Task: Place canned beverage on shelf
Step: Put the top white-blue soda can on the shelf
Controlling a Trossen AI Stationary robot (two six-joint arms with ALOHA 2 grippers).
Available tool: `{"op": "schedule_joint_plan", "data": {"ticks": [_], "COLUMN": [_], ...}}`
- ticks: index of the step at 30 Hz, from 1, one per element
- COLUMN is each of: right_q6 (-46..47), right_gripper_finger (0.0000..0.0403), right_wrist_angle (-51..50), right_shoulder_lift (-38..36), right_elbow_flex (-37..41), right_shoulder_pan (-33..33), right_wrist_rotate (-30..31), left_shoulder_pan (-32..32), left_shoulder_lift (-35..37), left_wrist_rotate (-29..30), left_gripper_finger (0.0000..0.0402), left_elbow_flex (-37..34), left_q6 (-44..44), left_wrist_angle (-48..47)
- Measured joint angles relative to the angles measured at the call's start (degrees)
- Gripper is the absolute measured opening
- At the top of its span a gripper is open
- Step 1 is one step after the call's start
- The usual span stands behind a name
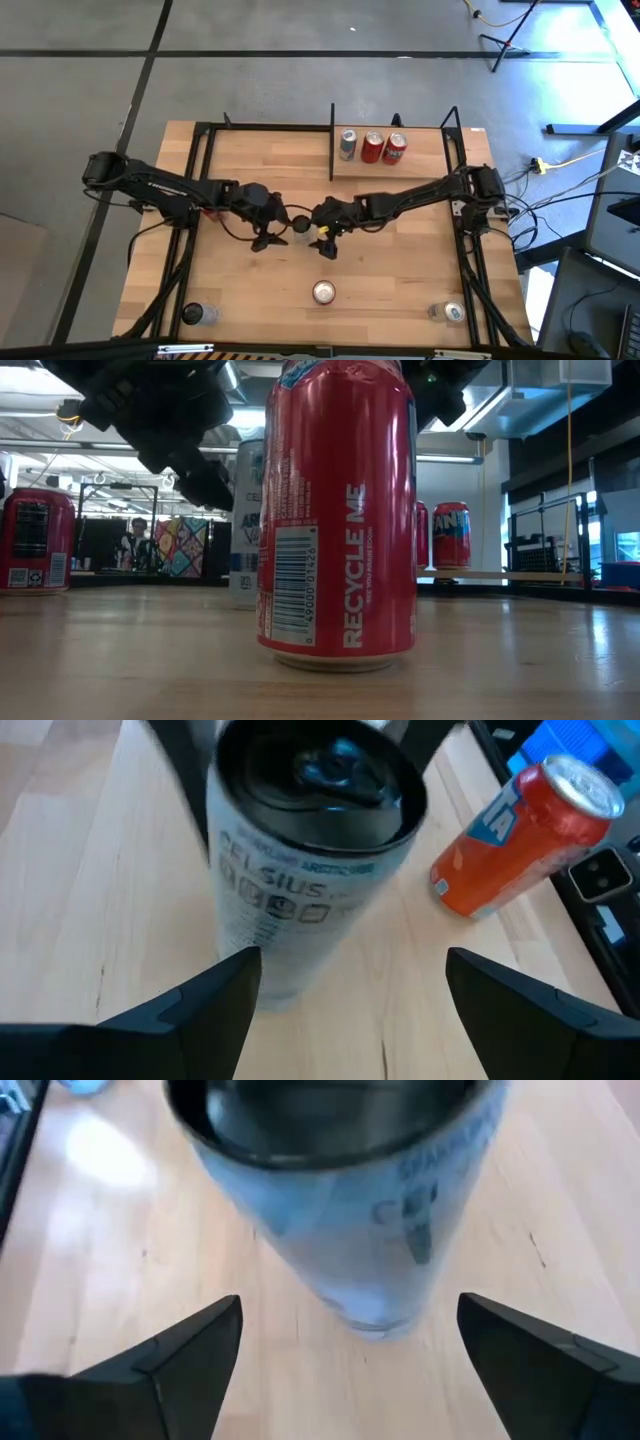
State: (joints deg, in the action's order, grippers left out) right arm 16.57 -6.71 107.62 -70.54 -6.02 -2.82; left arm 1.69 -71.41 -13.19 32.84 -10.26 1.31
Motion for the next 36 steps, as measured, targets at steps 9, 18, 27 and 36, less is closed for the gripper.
{"op": "schedule_joint_plan", "data": {"ticks": [9, 18, 27, 36], "right_q6": [-1.12, -4.53, -5.09, -4.01], "right_gripper_finger": [0.036, 0.0359, 0.0314, 0.0228], "right_wrist_angle": [3.01, 13.86, 15.59, 11.7], "right_shoulder_lift": [-4.25, 0.53, 1.02, -6.25], "right_elbow_flex": [-0.02, -0.02, 0.02, 0.11], "right_shoulder_pan": [0.04, 0.04, 0.04, 0.0], "right_wrist_rotate": [2.95, 3.83, 4.9, 7.87], "left_shoulder_pan": [0.31, 1.53, 1.51, 1.51], "left_shoulder_lift": [5.04, 4.56, 4.73, 10.75], "left_wrist_rotate": [0.54, 2.53, 2.06, -0.02], "left_gripper_finger": [0.0314, 0.0314, 0.0314, 0.0314], "left_elbow_flex": [0.07, -2.84, -3.13, -1.71], "left_q6": [-2.47, -3.2, -3.4, -6.15], "left_wrist_angle": [-5.26, -0.77, -0.82, -7.39]}}
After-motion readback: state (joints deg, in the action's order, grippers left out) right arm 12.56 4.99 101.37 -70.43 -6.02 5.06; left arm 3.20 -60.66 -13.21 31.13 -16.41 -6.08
